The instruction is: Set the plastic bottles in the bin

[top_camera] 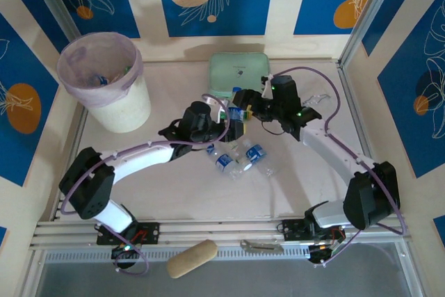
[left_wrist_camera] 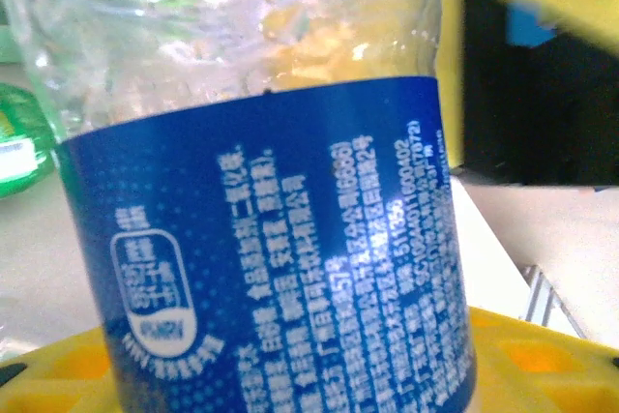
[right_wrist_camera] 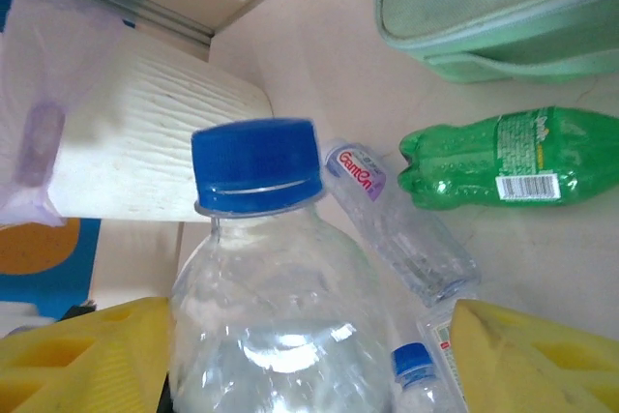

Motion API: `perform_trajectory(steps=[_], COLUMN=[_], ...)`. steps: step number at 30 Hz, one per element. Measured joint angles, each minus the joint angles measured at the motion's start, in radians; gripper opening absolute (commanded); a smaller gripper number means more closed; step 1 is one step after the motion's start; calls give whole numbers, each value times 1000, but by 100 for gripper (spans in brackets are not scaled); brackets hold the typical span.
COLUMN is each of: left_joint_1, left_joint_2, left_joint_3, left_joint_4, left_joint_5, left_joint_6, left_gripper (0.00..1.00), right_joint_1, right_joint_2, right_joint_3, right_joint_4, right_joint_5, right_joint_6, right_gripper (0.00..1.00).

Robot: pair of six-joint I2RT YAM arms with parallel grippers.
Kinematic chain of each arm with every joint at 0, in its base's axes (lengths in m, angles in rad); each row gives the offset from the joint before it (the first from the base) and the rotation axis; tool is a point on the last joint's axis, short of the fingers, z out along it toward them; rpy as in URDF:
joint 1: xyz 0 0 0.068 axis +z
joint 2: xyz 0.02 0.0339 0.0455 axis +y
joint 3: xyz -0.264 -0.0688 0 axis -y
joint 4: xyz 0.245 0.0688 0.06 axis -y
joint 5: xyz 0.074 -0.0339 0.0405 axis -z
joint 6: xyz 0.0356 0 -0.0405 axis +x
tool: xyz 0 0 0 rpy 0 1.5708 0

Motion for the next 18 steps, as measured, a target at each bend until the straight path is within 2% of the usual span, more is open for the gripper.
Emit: perform_trajectory(steps=[6, 11, 14, 18], left_joint_1=[90, 164, 225, 373], left_joint_2=[-91, -163, -173, -225], left_joint_3=[-8, 40, 161, 327], left_joint_4=[-111, -219, -372, -454], left_joint_5=[-37, -78, -128, -226], left_joint_6=[58, 140, 251, 395], left_gripper=[61, 60, 60, 59], right_joint_1=[-71, -80, -80, -80], right_joint_2=[-90, -120, -132, -146], right_joint_3=[-53, -70, -86, -117], right_joint_4=[23, 15, 10, -10], right_joint_5=[-14, -10, -6, 10], right_joint_6=[21, 21, 21, 20], right_gripper=[77, 77, 77, 77])
